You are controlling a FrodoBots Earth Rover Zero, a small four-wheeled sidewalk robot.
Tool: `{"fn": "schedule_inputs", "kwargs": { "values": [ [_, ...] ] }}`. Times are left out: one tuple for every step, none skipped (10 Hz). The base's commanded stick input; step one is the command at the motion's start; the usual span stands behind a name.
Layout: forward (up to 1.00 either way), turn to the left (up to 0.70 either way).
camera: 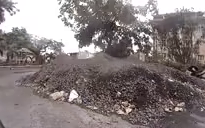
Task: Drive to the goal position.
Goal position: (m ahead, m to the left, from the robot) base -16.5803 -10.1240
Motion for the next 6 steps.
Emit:
{"fn": "schedule_inputs", "kwargs": {
  "values": [
    [0.00, 0.45],
    [0.00, 0.45],
    [0.00, 0.45],
    [0.00, 0.45],
    [0.00, 0.45],
    [0.00, 0.45]
  ]
}}
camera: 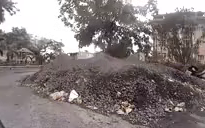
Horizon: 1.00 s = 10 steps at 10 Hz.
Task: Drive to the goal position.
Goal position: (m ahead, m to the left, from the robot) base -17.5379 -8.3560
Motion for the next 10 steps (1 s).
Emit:
{"fn": "schedule_inputs", "kwargs": {
  "values": [
    [0.00, 0.45],
    [0.00, 0.35],
    [0.00, 0.15],
    [0.00, 0.00],
    [0.00, 0.00],
    [0.00, 0.00],
    [0.00, 0.16],
    [0.00, 0.36],
    [0.00, 0.45],
    [0.00, 0.45]
  ]
}}
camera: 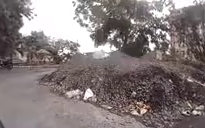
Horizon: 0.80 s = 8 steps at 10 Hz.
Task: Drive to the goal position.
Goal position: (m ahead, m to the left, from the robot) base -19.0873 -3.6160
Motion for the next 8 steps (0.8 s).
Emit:
{"fn": "schedule_inputs", "kwargs": {
  "values": [
    [0.00, 0.45],
    [0.00, 0.45],
    [0.00, 0.45],
    [0.00, 0.45],
    [0.00, 0.45],
    [0.00, 0.45],
    [0.00, 0.45],
    [0.00, 0.45]
  ]
}}
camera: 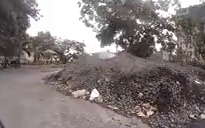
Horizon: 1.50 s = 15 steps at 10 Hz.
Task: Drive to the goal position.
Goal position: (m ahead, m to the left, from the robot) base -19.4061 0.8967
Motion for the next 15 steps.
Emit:
{"fn": "schedule_inputs", "kwargs": {
  "values": [
    [0.00, 0.45],
    [0.00, 0.45],
    [0.00, 0.00],
    [0.00, 0.00],
    [0.00, 0.45],
    [0.00, 0.45],
    [0.00, 0.45],
    [0.00, 0.45],
    [0.00, 0.45],
    [0.00, 0.45],
    [0.00, 0.45],
    [0.00, 0.45],
    [0.00, 0.45],
    [0.00, 0.45],
    [0.00, 0.45]
  ]
}}
